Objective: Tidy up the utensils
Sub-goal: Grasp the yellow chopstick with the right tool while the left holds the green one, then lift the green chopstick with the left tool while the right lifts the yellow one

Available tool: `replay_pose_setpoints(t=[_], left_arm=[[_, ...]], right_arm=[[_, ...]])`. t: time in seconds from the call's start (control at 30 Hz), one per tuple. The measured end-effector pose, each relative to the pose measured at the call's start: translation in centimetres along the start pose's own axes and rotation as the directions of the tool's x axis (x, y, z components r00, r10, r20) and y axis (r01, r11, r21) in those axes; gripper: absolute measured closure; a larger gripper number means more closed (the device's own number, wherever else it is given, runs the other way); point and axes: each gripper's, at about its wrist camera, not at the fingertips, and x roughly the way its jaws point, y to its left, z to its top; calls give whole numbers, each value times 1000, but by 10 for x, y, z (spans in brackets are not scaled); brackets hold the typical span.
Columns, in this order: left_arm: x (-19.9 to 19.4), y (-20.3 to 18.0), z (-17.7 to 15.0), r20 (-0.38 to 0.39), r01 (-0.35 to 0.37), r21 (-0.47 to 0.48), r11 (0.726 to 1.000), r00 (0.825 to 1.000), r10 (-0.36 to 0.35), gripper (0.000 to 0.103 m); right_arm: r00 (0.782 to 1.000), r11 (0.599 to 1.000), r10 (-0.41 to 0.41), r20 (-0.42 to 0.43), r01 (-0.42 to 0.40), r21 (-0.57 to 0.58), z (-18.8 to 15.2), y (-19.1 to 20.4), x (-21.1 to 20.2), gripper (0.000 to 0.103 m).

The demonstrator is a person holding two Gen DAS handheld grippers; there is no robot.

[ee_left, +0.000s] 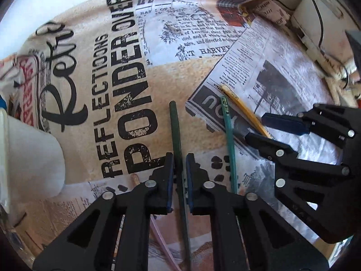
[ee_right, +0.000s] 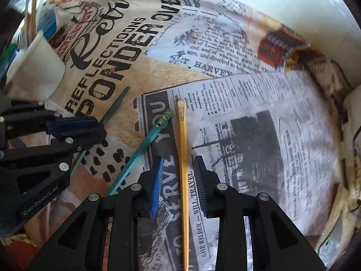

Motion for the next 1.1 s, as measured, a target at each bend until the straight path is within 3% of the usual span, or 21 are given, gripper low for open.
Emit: replay_pose_setpoints(t=[0.13, 0.37, 0.6, 1.1], left_arm=[[0, -7, -2, 40, -27, 43, 999, 999, 26, 97], [-1, -14, -5, 62, -30, 24, 999, 998, 28, 98], [-49, -17, -22, 167, 0, 31, 1000, 986, -5, 98], [-155, 4, -67, 384, 101, -19, 995, 919, -86, 98]], right_arm=[[1000, 999, -21, 11, 20, 46, 0, 2, 0, 96], [999, 989, 4, 40, -10, 148, -13, 7, -10, 97], [990, 976, -22, 141, -10, 218, -32, 0, -58, 97], [937, 962, -89, 338, -7, 273, -59, 28, -146, 97]])
